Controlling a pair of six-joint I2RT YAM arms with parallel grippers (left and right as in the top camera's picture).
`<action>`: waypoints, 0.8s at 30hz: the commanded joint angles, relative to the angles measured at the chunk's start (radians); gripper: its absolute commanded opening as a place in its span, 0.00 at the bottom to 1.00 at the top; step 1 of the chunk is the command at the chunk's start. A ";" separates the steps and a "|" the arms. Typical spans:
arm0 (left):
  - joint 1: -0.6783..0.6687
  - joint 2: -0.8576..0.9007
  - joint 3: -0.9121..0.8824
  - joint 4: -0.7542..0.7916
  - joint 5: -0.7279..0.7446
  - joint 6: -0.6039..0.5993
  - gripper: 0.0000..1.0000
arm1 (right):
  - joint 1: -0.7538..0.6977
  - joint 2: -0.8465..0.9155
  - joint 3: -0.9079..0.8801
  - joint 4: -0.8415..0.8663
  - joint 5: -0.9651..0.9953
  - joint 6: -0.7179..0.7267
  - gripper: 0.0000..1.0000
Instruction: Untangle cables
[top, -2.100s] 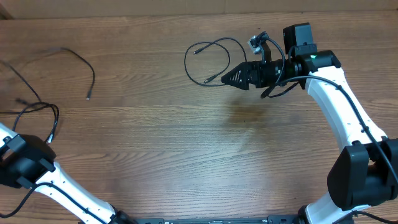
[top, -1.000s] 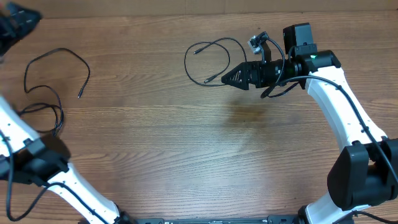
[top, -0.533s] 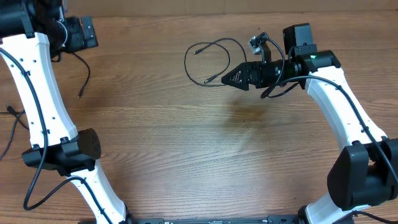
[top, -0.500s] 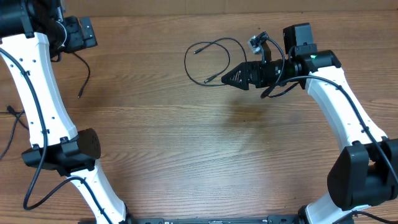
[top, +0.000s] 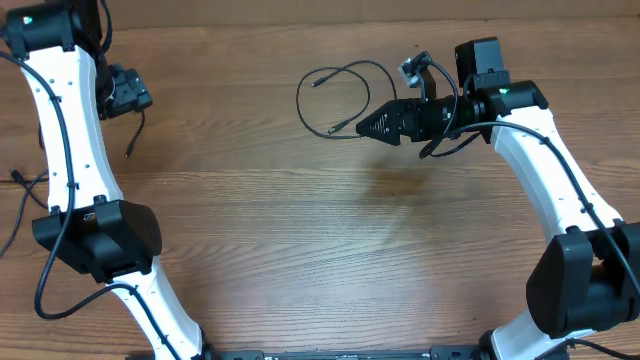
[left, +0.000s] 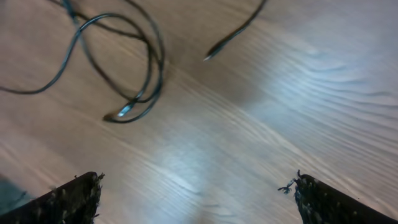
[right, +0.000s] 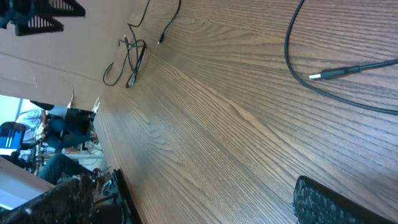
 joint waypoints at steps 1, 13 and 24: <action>0.019 -0.009 -0.098 0.011 -0.094 -0.055 1.00 | -0.004 -0.027 0.020 0.003 -0.008 0.003 1.00; 0.082 -0.007 -0.370 0.277 -0.100 -0.083 1.00 | -0.004 -0.027 0.019 0.011 0.003 -0.001 1.00; 0.118 -0.007 -0.627 0.590 -0.107 -0.083 1.00 | -0.004 -0.027 0.019 0.001 0.045 -0.001 1.00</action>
